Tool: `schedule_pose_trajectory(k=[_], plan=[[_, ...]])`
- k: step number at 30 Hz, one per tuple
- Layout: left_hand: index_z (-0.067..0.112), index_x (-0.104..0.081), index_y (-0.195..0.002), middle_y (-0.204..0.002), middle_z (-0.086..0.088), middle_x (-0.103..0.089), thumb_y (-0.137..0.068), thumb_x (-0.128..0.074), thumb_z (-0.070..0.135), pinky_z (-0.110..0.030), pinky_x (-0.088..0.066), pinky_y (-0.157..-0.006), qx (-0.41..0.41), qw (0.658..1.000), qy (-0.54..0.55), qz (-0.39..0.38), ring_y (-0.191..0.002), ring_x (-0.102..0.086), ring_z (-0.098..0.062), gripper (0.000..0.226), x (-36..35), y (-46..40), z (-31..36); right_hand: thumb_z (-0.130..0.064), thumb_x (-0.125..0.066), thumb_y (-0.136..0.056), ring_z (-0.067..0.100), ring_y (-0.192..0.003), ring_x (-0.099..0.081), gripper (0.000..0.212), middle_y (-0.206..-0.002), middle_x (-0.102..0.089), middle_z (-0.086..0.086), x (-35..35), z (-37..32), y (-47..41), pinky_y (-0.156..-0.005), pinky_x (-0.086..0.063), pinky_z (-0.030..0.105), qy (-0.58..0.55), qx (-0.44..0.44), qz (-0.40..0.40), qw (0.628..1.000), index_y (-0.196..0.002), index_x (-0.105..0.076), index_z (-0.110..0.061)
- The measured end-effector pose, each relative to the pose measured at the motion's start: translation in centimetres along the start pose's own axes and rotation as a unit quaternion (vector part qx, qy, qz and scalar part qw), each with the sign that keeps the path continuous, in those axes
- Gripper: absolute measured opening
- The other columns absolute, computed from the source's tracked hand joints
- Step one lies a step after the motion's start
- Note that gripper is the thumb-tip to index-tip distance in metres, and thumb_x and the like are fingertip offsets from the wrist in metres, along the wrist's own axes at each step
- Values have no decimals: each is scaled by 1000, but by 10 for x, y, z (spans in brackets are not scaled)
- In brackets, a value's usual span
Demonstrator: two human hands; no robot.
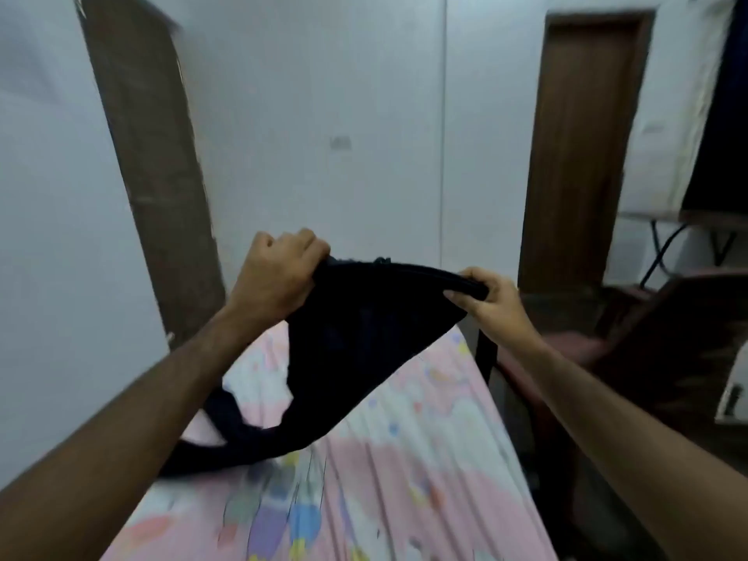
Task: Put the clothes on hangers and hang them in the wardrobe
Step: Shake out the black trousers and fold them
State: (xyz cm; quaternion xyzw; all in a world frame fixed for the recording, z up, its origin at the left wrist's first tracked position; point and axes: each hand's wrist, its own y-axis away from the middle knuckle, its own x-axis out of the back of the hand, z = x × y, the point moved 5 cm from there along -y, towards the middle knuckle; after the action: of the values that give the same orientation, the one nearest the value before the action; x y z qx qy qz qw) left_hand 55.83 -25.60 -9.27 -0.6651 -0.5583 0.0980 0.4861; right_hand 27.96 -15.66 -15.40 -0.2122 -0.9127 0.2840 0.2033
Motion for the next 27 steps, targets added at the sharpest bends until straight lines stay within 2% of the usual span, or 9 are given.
schedule_pose_trajectory(k=[4,9,11,17,20,22,24,25,27], plan=[[11,-58,-101,-94,-9,-55,-75,-61,10,-45,-38,-66,89,975,58,194,-78,-51,-31,26,122,-58,-48,2,-71,-90,7,-74,-65,11,-76,-68,-7,46,-110,-4,-69,-50,19,-55,128,83,987,-92,-69,-9],[18,-59,-100,-95,-4,-65,-70,-55,8,-41,-49,-70,75,983,168,24,-86,-63,-34,32,111,-48,-52,2,-76,-86,5,-72,-65,20,-73,-70,-8,82,-120,-20,-73,-50,32,-7,68,108,992,-86,-71,-18],[22,-60,-98,-94,0,-67,-74,-49,12,-37,-50,-69,126,967,216,47,-85,-64,-28,28,116,-54,-64,-2,-79,-85,10,-74,-68,14,-78,-70,0,91,-131,-31,-73,-53,35,-26,59,113,991,-90,-69,-11],[18,-63,-95,-90,5,-64,-76,-56,-1,-36,-52,-71,222,884,325,254,-84,-61,-16,27,151,-66,-92,-10,-80,-79,28,-102,-72,32,-105,-73,13,103,-198,-43,-93,-58,39,-172,154,166,959,-108,-69,-3],[13,-61,-97,-88,2,-61,-83,-61,-5,-22,-49,-73,200,812,399,376,-83,-60,-9,23,159,-66,-83,-10,-82,-71,24,-100,-69,30,-103,-73,9,107,-211,-45,-88,-59,32,-324,215,38,921,-99,-71,-10],[22,-56,-97,-86,7,-56,-85,-54,13,-24,-47,-68,109,887,372,250,-79,-60,-9,15,127,-61,-59,-3,-87,-63,21,-91,-70,28,-94,-74,7,91,-173,-44,-79,-60,31,-313,118,-63,940,-86,-75,-14],[30,-45,-94,-90,7,-53,-82,-45,27,-33,-46,-61,27,967,250,-41,-81,-62,-21,12,56,-35,-27,7,-83,-71,20,-89,-72,29,-89,-75,3,74,-93,-39,-80,-60,37,-70,-17,-117,991,-88,-77,-16],[31,-40,-92,-91,7,-54,-80,-44,28,-35,-45,-60,27,966,222,-131,-83,-63,-26,14,27,-17,-16,9,-77,-80,22,-92,-73,27,-92,-76,3,72,-53,-32,-86,-60,42,35,-79,-114,990,-96,-76,-13],[34,-36,-89,-86,10,-56,-74,-41,27,-36,-47,-62,84,941,274,-181,-84,-63,-28,18,-6,7,-8,6,-70,-88,24,-98,-74,26,-101,-77,6,76,-4,-25,-98,-56,48,81,-143,-62,984,-110,-73,-8]])
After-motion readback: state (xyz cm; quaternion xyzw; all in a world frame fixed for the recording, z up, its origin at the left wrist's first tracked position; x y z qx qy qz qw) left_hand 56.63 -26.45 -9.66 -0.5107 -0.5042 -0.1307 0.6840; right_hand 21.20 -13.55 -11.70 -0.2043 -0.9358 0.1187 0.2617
